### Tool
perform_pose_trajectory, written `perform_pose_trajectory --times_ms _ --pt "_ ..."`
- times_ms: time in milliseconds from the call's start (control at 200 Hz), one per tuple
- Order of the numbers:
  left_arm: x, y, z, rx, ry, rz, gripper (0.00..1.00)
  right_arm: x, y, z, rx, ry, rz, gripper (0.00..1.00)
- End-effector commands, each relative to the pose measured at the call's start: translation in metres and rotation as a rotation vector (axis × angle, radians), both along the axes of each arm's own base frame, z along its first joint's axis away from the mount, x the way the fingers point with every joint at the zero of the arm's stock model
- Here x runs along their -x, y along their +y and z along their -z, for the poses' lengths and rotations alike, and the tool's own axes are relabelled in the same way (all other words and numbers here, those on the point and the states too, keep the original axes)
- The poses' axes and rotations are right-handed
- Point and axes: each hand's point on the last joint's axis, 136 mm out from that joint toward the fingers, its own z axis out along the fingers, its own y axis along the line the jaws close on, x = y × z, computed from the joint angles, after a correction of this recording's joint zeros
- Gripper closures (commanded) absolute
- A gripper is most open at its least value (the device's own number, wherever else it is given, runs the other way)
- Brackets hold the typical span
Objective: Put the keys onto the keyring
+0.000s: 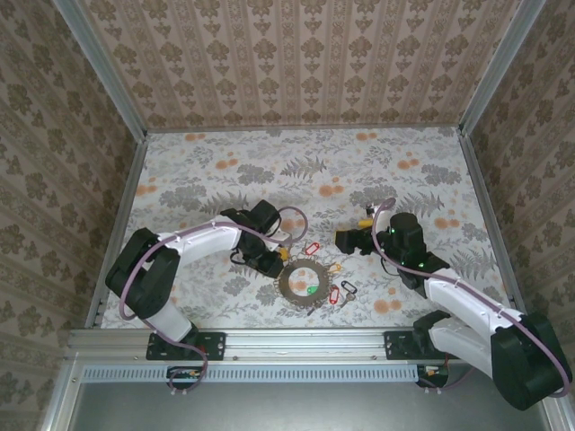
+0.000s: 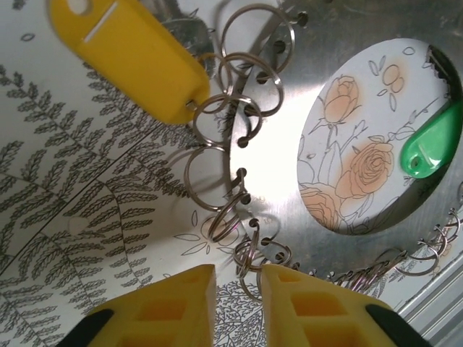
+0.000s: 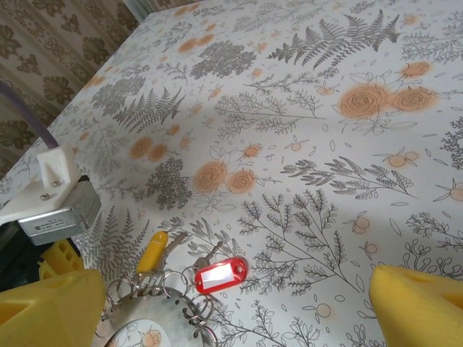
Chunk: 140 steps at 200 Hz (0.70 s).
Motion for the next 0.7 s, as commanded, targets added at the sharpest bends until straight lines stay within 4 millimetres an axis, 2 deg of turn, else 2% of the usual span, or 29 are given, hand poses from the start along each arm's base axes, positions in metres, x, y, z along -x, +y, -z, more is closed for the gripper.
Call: perform_pose_trajectory --times_ms 0,160,330,505,695 --pt "0.003 0.000 -0.015 -0.002 -0.047 0.053 0.72 0.003 -0.004 0.003 0.015 0.010 0.007 0.05" --pt "0.014 -0.021 -0.026 0.043 -0.074 0.200 0.59 0.004 -0.004 0.005 0.008 0.015 0.008 0.05" --pt "0.027 -0.039 -0.025 0.048 -0.100 0.362 0.56 0.007 -0.008 0.005 0.010 0.017 0.024 0.05" --pt "0.023 -0.038 -0.016 0.019 -0.109 0.393 0.57 0.010 -0.010 0.011 0.016 0.038 0.036 0.04" --pt "0.028 -0.025 -0.002 -0.059 -0.071 0.469 0.59 0.011 -0.010 0.019 0.014 0.061 0.037 0.04"
